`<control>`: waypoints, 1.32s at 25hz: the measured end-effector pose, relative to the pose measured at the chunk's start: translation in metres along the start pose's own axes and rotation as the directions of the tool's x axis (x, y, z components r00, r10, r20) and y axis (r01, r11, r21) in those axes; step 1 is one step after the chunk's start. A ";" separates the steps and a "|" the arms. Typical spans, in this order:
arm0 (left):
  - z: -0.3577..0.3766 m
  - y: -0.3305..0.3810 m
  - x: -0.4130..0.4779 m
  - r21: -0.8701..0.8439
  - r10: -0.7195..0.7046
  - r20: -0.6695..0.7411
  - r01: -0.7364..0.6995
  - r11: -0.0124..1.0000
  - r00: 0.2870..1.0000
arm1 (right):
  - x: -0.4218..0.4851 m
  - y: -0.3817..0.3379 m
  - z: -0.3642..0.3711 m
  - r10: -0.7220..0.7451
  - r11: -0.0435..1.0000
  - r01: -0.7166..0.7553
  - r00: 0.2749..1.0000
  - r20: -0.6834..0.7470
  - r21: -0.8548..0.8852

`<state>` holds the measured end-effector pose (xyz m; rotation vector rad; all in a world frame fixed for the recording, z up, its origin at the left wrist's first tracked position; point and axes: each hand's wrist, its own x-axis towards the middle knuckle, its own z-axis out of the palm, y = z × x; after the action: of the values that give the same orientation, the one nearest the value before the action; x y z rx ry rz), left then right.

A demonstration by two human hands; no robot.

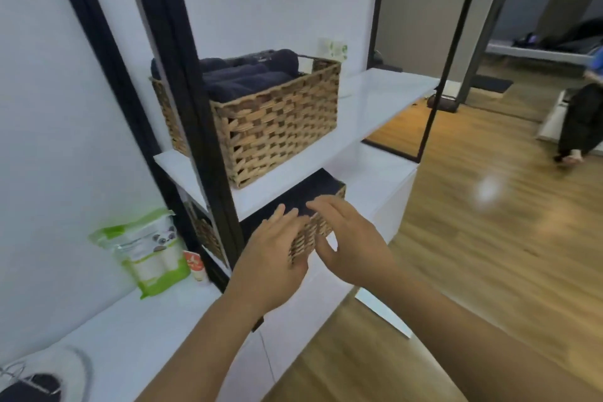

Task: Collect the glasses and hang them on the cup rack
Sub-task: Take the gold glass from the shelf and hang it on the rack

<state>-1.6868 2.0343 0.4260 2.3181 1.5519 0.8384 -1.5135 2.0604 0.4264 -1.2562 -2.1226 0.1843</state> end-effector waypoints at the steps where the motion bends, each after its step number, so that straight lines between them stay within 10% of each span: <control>1: 0.009 0.010 0.014 0.036 0.004 0.024 -0.005 0.999 1.000 | 0.001 0.017 -0.012 0.021 1.000 -0.021 1.000 -0.010 -0.013; 9: 0.136 0.064 0.145 -0.146 0.107 0.078 -0.095 0.985 0.991 | 0.003 0.148 -0.064 0.185 0.980 -0.189 0.980 -0.067 -0.066; 18: 0.189 0.068 0.379 -0.256 -0.012 -0.191 -0.038 0.966 0.981 | 0.092 0.312 -0.144 0.391 0.887 -0.398 0.917 -0.075 -0.235; 27: 0.194 0.012 0.469 0.064 -0.168 -0.351 0.203 0.977 0.921 | 0.230 0.396 -0.103 0.134 0.976 -0.120 0.989 0.064 -0.179; 33: 0.187 0.011 0.497 -0.165 -0.469 -0.518 0.454 0.875 0.715 | 0.323 0.429 -0.083 -0.124 0.991 0.112 0.975 0.184 0.073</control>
<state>-1.4337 2.5011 0.4445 1.5894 2.1970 1.4336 -1.2550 2.5373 0.4567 -1.1102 -2.3270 0.3263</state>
